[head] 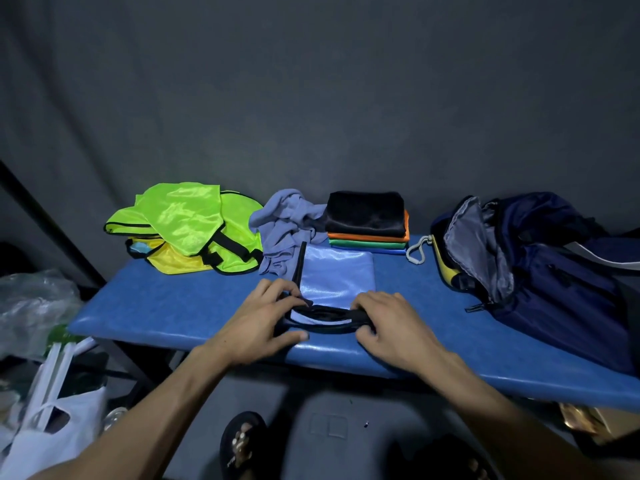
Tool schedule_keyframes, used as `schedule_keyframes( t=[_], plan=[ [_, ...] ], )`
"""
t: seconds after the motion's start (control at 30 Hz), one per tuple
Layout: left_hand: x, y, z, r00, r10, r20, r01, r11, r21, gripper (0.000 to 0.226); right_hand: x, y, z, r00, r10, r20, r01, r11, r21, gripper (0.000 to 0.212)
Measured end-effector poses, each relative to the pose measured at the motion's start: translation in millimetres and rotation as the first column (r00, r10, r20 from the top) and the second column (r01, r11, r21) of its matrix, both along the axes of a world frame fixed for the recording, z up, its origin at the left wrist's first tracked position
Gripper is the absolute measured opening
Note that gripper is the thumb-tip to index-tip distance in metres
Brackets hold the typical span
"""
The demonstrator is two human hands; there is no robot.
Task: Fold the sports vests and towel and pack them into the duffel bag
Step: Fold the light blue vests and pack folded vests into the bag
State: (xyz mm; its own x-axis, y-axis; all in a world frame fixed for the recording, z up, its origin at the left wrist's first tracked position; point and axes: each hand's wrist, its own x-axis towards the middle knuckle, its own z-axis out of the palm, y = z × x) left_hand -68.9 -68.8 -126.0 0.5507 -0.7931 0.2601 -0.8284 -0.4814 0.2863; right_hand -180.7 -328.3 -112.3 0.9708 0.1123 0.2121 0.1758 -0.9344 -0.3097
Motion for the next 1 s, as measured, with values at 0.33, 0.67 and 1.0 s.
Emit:
schedule_keyframes(
  t=[0.33,0.67,1.0],
  plan=[
    [-15.2,-15.7,-5.4,0.925,0.089,-0.370,-0.138,0.984,-0.109,0.069,-7.4,-29.2,20.1,0.952,0.004,-0.307,0.166,0.834,0.526,0.023],
    [-14.1,-29.8,5.2,0.880,0.194,-0.434,-0.313,0.924,-0.221,0.056,-2.6,-33.2,19.9,0.942,0.024,-0.334,0.201,0.755,0.624,0.033],
    [-4.6,-59.1,-1.9,0.783,0.486,-0.387,-0.556,0.826,-0.089,0.061,29.1,-21.9,18.0,0.924,-0.185,-0.334,0.365,0.681,0.635,0.041]
  ],
)
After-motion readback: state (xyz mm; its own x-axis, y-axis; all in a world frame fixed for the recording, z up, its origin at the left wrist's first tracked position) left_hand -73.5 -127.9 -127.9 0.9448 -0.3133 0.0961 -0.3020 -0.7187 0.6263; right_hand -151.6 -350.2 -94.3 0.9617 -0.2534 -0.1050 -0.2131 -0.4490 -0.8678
